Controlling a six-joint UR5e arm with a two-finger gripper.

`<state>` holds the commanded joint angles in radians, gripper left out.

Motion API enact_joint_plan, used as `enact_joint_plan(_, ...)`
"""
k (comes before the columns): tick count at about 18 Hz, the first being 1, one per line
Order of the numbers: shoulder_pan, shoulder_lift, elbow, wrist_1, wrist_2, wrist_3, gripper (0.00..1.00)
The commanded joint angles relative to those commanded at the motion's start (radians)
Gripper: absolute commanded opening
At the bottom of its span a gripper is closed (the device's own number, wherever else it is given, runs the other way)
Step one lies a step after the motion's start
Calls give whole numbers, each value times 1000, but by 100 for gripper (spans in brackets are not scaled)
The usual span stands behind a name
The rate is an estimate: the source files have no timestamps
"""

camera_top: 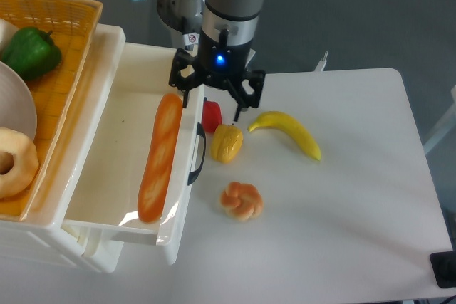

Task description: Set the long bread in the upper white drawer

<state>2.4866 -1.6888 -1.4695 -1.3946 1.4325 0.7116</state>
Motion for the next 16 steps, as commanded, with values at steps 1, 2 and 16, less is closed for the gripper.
enact_joint_plan(1,2,-6,-2,12,15,21,100)
enact_joint_plan(2,2,-15,-2,16,37,44,100)
enact_joint_plan(16,6,-140,-2,111,169,105,100)
